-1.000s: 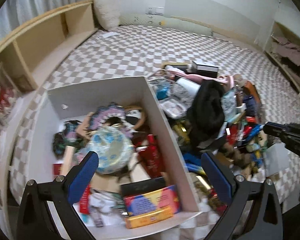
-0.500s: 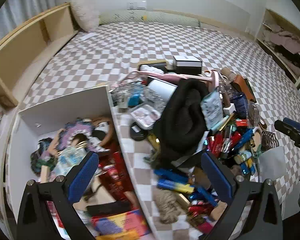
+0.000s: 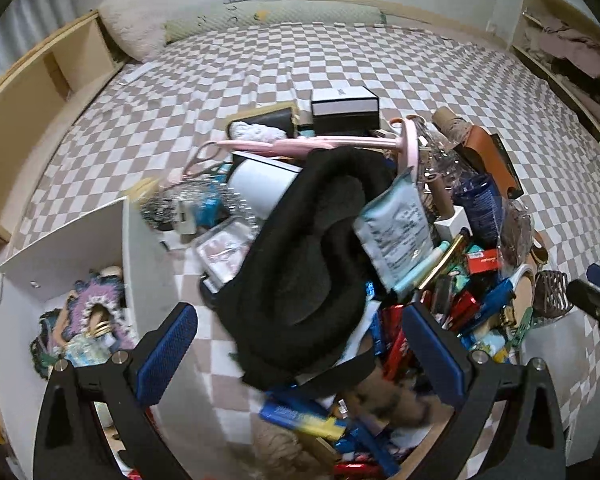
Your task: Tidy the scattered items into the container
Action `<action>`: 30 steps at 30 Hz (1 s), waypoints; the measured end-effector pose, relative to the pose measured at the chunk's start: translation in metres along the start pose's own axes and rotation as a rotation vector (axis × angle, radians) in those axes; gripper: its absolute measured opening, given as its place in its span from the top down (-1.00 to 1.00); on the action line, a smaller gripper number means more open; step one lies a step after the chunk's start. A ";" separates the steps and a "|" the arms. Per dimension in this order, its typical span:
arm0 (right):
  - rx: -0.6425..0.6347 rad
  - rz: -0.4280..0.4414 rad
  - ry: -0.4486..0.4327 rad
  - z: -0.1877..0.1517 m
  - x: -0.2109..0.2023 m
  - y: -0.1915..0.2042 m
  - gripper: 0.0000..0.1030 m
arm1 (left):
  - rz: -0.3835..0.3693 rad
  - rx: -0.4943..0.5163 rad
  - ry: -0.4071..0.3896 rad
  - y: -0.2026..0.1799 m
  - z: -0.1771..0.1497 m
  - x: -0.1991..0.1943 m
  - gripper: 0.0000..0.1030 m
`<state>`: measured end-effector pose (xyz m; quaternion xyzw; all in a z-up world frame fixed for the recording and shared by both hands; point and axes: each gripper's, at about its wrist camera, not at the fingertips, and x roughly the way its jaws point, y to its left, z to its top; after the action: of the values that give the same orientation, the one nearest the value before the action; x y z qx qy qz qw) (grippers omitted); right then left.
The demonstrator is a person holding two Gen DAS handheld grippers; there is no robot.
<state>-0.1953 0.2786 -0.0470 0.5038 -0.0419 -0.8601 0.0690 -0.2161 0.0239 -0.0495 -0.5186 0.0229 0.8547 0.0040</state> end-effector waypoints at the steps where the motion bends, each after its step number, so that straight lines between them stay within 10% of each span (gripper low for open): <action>1: 0.001 0.007 0.000 0.000 0.000 -0.001 -0.49 | 0.000 -0.002 0.007 -0.003 0.002 0.004 -1.00; 16: 0.164 0.153 0.088 -0.002 0.014 0.010 -0.46 | -0.060 -0.050 0.060 -0.027 0.019 0.028 -1.00; 21: 0.166 0.189 0.137 0.000 0.027 0.021 -0.01 | -0.053 -0.043 0.052 -0.022 0.016 0.023 -1.00; 30: 0.104 0.078 0.234 -0.002 0.059 0.027 0.02 | -0.050 -0.047 0.048 0.001 0.004 0.013 -1.00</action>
<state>-0.2201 0.2427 -0.0952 0.6017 -0.0977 -0.7886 0.0808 -0.2254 0.0227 -0.0588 -0.5392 -0.0102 0.8420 0.0128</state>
